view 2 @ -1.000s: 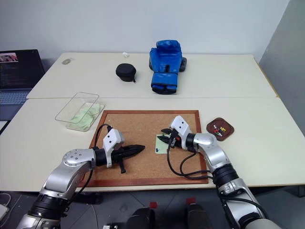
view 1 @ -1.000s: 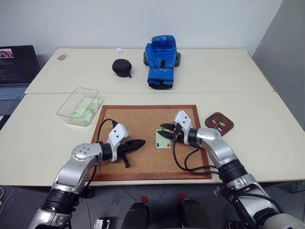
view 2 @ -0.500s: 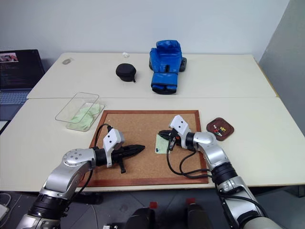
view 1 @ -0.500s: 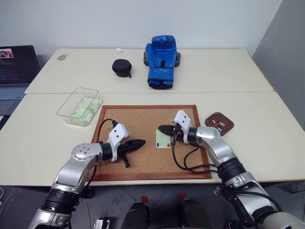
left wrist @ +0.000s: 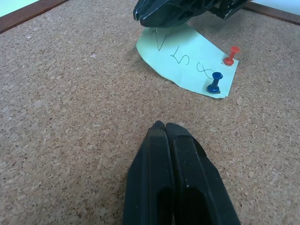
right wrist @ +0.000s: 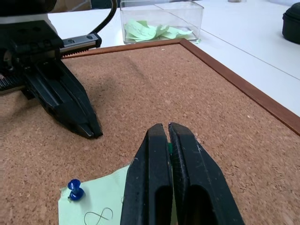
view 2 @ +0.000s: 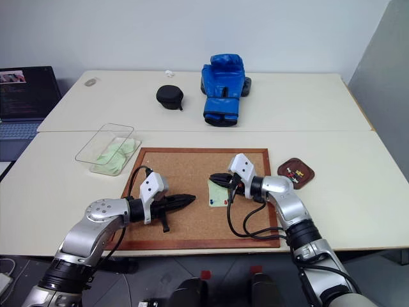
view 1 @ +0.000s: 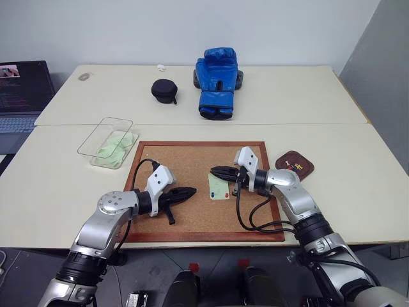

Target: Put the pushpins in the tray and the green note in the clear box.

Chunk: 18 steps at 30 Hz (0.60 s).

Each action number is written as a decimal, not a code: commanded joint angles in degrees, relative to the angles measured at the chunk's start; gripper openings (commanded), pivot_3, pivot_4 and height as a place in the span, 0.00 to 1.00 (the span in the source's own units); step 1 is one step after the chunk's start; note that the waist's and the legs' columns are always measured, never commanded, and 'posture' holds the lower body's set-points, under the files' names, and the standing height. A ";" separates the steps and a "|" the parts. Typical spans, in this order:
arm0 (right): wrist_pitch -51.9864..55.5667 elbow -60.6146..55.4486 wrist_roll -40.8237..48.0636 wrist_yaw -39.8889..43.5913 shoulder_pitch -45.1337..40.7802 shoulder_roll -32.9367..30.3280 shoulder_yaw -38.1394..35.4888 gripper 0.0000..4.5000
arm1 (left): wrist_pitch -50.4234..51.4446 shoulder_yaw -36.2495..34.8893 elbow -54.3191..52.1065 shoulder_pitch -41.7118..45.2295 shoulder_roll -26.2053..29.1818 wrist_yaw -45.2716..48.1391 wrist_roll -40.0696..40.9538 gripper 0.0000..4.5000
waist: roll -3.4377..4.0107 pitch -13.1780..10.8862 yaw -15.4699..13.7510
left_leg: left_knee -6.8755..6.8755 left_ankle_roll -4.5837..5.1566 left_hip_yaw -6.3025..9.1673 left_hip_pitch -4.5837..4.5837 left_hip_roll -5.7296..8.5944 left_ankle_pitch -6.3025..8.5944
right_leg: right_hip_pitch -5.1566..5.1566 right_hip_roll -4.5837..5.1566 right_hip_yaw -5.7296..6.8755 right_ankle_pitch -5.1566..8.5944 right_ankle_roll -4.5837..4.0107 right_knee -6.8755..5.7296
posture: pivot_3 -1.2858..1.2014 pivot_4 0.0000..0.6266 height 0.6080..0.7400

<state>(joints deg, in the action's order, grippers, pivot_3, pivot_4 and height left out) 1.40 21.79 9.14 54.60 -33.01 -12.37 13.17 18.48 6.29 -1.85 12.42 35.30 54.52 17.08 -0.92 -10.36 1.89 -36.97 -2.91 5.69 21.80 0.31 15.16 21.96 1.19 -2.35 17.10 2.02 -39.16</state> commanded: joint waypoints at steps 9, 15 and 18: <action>1.00 -6.88 1.67 -1.95 1.37 -1.31 -2.58 0.00 | 1.35 2.16 2.84 0.35 0.04 0.43 -2.15 0.00 | 0.01 0.01 -0.11 | 0.00 0.00 0.03 0.00 0.01 0.00 | -0.01 0.00 0.03 0.00 0.00 -0.01 | 0.52 0.24 1.00; 11.24 -17.68 6.56 -6.86 4.52 -6.35 -10.44 0.00 | 1.09 2.45 2.99 0.16 -0.02 0.58 -2.30 0.00 | 0.01 0.01 -0.34 | -0.02 0.00 0.06 0.03 0.05 0.00 | -0.03 0.06 0.03 0.00 0.01 0.00 | 0.52 0.24 1.00; 18.34 -23.37 7.81 -11.35 6.63 -10.41 -15.53 0.00 | 0.90 2.55 3.23 0.22 -0.08 0.67 -2.35 0.00 | 0.05 0.03 -0.32 | 0.00 0.00 0.04 0.02 0.07 0.00 | -0.05 0.09 0.02 -0.01 0.01 0.05 | 0.52 0.24 1.00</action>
<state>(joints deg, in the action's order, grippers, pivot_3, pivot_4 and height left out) 14.81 4.07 14.87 46.60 -27.40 -20.76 2.08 18.35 6.91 -0.57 13.78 35.15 55.15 16.84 -0.87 -10.33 1.58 -36.96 -2.91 5.76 21.83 0.37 15.16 21.91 1.27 -2.31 17.09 2.03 -39.12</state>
